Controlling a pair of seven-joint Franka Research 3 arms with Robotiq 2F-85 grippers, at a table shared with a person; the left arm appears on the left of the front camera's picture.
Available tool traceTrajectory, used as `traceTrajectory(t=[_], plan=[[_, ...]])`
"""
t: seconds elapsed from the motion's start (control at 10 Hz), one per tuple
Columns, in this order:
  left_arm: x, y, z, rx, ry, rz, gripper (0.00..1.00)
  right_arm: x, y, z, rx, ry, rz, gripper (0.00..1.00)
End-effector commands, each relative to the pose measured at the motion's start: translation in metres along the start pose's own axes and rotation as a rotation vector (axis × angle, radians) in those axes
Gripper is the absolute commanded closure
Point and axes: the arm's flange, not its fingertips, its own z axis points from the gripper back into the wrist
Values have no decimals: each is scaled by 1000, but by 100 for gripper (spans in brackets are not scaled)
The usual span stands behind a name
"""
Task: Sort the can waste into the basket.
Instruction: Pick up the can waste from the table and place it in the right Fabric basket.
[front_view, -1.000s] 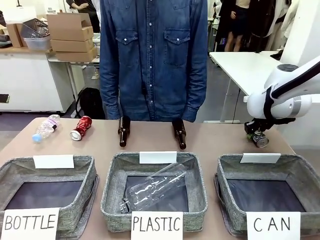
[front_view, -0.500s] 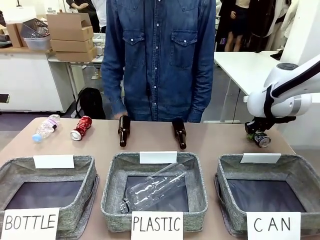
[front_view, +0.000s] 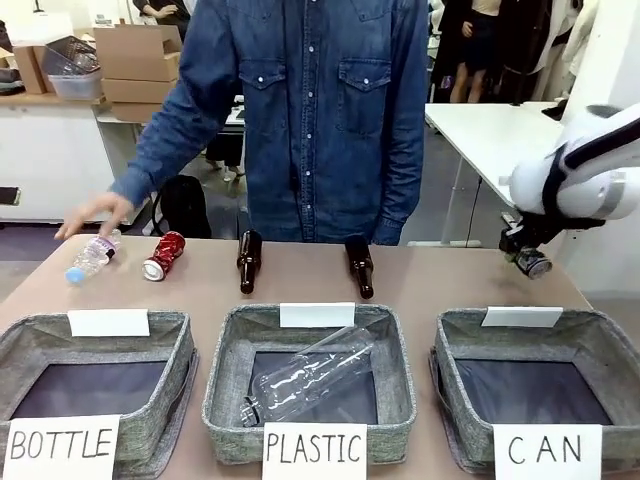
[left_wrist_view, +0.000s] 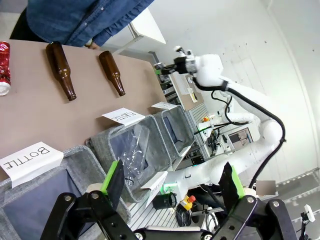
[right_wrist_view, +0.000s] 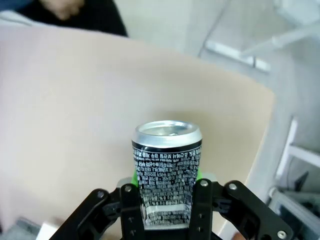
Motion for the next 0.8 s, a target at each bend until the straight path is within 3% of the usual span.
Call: traceTrajectory(t=[0.0,0.2,0.6,0.7], plan=[[1,-2,-2,-17,-11,-20,0,-63,-11,87,256,-56,168,72],[1,-2,-2,-17,-11,-20,0,-115,-7,129,402,-51,346,72],[1,-2,-2,-17,-11,-20,0,-198,27,163,668,-147,1073,72],[1,-2,-2,-17,-11,-20,0,-209,35,164,704,-150,1193,72]])
